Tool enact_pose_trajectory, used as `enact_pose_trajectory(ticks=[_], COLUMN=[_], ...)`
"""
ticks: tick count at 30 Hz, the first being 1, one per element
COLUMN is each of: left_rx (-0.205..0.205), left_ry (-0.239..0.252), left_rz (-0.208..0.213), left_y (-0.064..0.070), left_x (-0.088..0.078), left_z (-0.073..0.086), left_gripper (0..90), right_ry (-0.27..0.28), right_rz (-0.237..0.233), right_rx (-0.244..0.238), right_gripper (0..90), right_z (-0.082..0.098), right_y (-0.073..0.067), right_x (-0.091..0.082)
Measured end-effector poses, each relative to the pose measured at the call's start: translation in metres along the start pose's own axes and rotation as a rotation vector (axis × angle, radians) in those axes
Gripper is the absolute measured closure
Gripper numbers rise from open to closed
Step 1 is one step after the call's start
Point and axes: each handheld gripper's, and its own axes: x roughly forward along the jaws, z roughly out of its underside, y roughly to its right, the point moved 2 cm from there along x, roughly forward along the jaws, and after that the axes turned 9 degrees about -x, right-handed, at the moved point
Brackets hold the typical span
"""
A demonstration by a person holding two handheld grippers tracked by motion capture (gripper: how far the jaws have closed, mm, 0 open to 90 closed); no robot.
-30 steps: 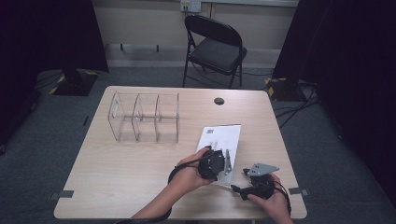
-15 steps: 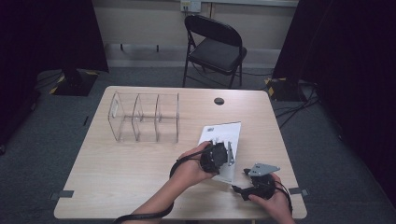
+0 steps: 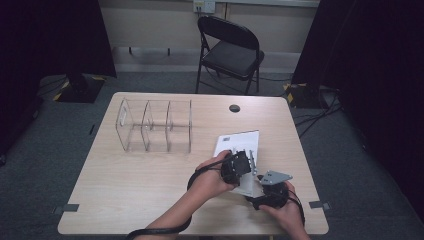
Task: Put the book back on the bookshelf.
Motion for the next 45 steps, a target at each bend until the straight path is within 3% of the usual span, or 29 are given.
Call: enact_pose_trajectory(ticks=[3, 5, 10, 19, 29, 31, 37, 43, 45], left_rx=[-0.021, -0.011, -0.029, -0.031, -0.028, -0.037, -0.032, -0.037, -0.035], left_ry=[-0.002, -0.043, -0.021, -0.048, -0.05, -0.04, -0.044, -0.027, -0.023], left_rz=[0.004, 0.002, -0.001, 0.007, 0.012, 0.019, 0.03, 0.049, 0.06], left_y=[0.0, 0.002, 0.004, 0.004, 0.004, 0.004, 0.005, 0.004, 0.003], left_x=[-0.001, -0.002, -0.002, -0.005, -0.007, -0.008, -0.009, -0.008, -0.008], left_z=[-0.003, -0.008, -0.011, -0.016, -0.017, -0.017, -0.018, -0.021, -0.021], left_gripper=[44.8, 44.7, 45.1, 45.4, 45.1, 45.0, 45.0, 42.7, 41.5], right_ry=[0.01, 0.011, 0.043, 0.068, 0.074, 0.105, 0.093, 0.058, 0.055], right_rz=[0.022, 0.028, 0.047, 0.094, 0.099, 0.109, 0.122, 0.157, 0.161], right_rx=[-0.03, -0.059, -0.087, -0.174, -0.211, -0.263, -0.318, -0.402, -0.416], right_gripper=[14.1, 17.4, 21.6, 26.1, 27.4, 30.3, 33.7, 50.5, 51.9], right_z=[-0.001, -0.003, -0.007, -0.014, -0.016, -0.018, -0.021, -0.027, -0.028], right_y=[-0.001, -0.001, -0.001, -0.004, -0.006, -0.006, -0.007, -0.005, -0.005], right_x=[0.001, 0.0, -0.008, -0.016, -0.018, -0.023, -0.026, -0.035, -0.036])
